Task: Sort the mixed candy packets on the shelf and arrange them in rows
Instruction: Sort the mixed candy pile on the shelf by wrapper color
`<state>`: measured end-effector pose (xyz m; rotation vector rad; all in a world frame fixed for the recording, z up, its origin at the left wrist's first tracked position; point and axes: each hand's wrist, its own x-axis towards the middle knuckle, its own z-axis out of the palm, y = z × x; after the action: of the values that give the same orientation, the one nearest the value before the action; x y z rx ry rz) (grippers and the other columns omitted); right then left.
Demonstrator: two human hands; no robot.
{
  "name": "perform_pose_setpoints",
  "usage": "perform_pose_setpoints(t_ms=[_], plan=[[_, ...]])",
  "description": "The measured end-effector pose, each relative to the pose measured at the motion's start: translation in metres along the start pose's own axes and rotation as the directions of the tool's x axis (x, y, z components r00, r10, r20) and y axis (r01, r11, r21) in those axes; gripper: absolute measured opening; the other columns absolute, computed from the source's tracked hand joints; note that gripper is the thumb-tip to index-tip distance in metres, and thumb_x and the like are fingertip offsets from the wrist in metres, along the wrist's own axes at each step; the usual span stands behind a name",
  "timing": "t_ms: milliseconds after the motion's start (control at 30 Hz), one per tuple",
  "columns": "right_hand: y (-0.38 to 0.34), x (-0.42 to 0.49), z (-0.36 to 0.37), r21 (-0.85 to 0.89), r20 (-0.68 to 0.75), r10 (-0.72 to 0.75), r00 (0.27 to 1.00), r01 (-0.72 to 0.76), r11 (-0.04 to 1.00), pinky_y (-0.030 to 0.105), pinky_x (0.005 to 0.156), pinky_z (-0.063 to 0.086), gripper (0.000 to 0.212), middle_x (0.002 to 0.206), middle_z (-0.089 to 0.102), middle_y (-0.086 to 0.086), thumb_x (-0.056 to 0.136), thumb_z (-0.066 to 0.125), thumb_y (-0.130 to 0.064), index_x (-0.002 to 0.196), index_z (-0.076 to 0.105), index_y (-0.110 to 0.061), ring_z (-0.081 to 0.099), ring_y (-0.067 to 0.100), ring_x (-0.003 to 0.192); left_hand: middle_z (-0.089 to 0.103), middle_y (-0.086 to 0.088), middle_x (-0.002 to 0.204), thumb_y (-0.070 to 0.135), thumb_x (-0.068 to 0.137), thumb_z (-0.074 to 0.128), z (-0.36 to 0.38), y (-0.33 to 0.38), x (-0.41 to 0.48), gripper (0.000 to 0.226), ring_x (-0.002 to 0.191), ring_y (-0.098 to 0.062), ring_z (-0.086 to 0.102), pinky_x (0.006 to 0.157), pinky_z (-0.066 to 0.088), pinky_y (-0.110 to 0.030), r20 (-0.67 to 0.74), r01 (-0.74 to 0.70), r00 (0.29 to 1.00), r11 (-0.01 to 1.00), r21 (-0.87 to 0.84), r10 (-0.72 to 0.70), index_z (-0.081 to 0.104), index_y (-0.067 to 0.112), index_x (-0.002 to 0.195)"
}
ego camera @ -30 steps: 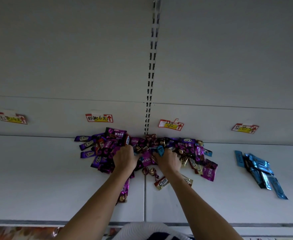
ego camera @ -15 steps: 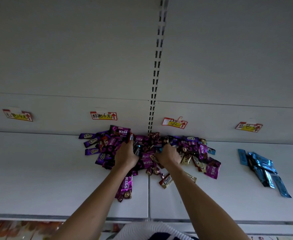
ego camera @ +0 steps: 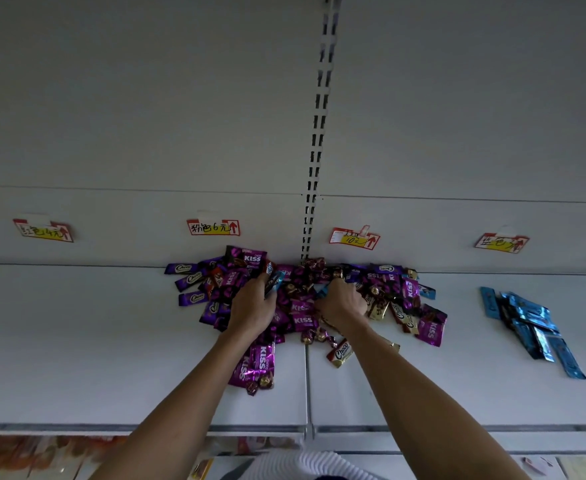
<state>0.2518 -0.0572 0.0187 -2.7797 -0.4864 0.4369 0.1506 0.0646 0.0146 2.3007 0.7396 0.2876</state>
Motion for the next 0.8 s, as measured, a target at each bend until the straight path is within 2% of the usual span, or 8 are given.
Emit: perform_pose_setpoints(t_ms=[200, 300, 367, 533, 600, 667, 733, 800], plan=[[0.015, -0.010, 0.002, -0.103, -0.074, -0.145, 0.987, 0.137, 0.985, 0.030, 0.067, 0.049, 0.024, 0.092, 0.062, 0.007, 0.092, 0.056, -0.029, 0.104, 0.058, -0.008, 0.059, 0.021, 0.076, 0.041, 0.003, 0.059, 0.018, 0.098, 0.040, -0.014, -0.006, -0.012, 0.018, 0.047, -0.009, 0.037, 0.042, 0.030, -0.016, 0.107, 0.012, 0.994, 0.998, -0.069, -0.004, 0.045, 0.014, 0.081], [0.021, -0.010, -0.002, -0.164, -0.067, -0.209, 0.976, 0.196, 0.967, 0.030, 0.069, 0.050, 0.029, 0.099, 0.064, 0.008, 0.092, 0.056, -0.031, 0.109, 0.057, -0.008, 0.061, 0.021, 0.080, 0.044, 0.003, 0.061, 0.028, 0.093, 0.050, -0.019, -0.008, -0.015, 0.020, 0.050, -0.010, 0.040, 0.048, 0.030, -0.022, 0.166, -0.006, 0.986, 0.998, -0.060, 0.016, 0.050, 0.010, 0.085], [0.023, -0.011, -0.004, -0.199, -0.069, -0.245, 0.967, 0.227, 0.953, 0.029, 0.069, 0.049, 0.028, 0.102, 0.065, 0.009, 0.094, 0.054, -0.028, 0.112, 0.057, -0.008, 0.063, 0.022, 0.084, 0.047, 0.002, 0.065, 0.028, 0.091, 0.055, -0.020, -0.006, -0.018, 0.019, 0.054, -0.009, 0.044, 0.047, 0.031, -0.016, 0.184, -0.041, 0.982, 0.999, -0.014, 0.043, 0.053, 0.009, 0.092], [0.028, -0.016, -0.007, -0.271, -0.062, -0.342, 0.938, 0.315, 0.910, 0.027, 0.065, 0.044, 0.026, 0.101, 0.066, 0.009, 0.092, 0.051, -0.027, 0.109, 0.059, -0.009, 0.063, 0.023, 0.085, 0.041, 0.004, 0.056, 0.019, 0.098, 0.042, -0.026, -0.005, -0.024, 0.010, 0.039, -0.003, 0.033, 0.037, 0.026, -0.015, 0.259, -0.094, 0.962, 0.996, -0.006, 0.092, 0.049, 0.012, 0.097], [0.030, -0.019, -0.013, -0.156, -0.100, -0.374, 0.922, 0.357, 0.921, 0.026, 0.068, 0.046, 0.028, 0.100, 0.067, 0.008, 0.089, 0.056, -0.026, 0.112, 0.061, -0.011, 0.063, 0.021, 0.084, 0.041, 0.002, 0.056, 0.019, 0.100, 0.038, -0.031, -0.006, -0.025, 0.011, 0.041, -0.008, 0.035, 0.039, 0.026, -0.018, 0.291, -0.146, 0.948, 0.989, 0.037, 0.129, 0.044, 0.017, 0.091], [0.029, -0.020, -0.018, 0.102, -0.137, -0.341, 0.930, 0.356, 0.929, 0.019, 0.061, 0.043, 0.028, 0.093, 0.063, 0.006, 0.085, 0.063, -0.021, 0.110, 0.062, -0.009, 0.056, 0.013, 0.074, 0.049, -0.004, 0.060, 0.019, 0.100, 0.036, -0.037, -0.005, -0.024, 0.016, 0.048, -0.018, 0.045, 0.045, 0.033, -0.025, 0.298, -0.194, 0.941, 0.978, 0.080, 0.162, 0.041, 0.021, 0.086], [0.025, -0.020, -0.025, 0.327, -0.076, -0.264, 0.962, 0.274, 0.904, 0.015, 0.053, 0.037, 0.025, 0.088, 0.055, 0.003, 0.085, 0.063, -0.015, 0.108, 0.061, -0.005, 0.049, 0.008, 0.067, 0.056, -0.011, 0.067, 0.021, 0.100, 0.037, -0.042, -0.003, -0.022, 0.024, 0.059, -0.029, 0.054, 0.053, 0.040, -0.036, 0.276, -0.239, 0.940, 0.964, 0.119, 0.199, 0.039, 0.027, 0.077], [0.023, -0.017, -0.028, 0.452, 0.018, -0.217, 0.976, 0.186, 0.872, 0.014, 0.052, 0.040, 0.027, 0.093, 0.056, 0.005, 0.087, 0.061, -0.013, 0.112, 0.058, -0.004, 0.054, 0.011, 0.073, 0.049, -0.009, 0.061, 0.021, 0.100, 0.038, -0.045, 0.000, -0.020, 0.028, 0.056, -0.032, 0.049, 0.051, 0.036, -0.034, 0.269, -0.259, 0.937, 0.961, 0.100, 0.224, 0.038, 0.027, 0.072]])
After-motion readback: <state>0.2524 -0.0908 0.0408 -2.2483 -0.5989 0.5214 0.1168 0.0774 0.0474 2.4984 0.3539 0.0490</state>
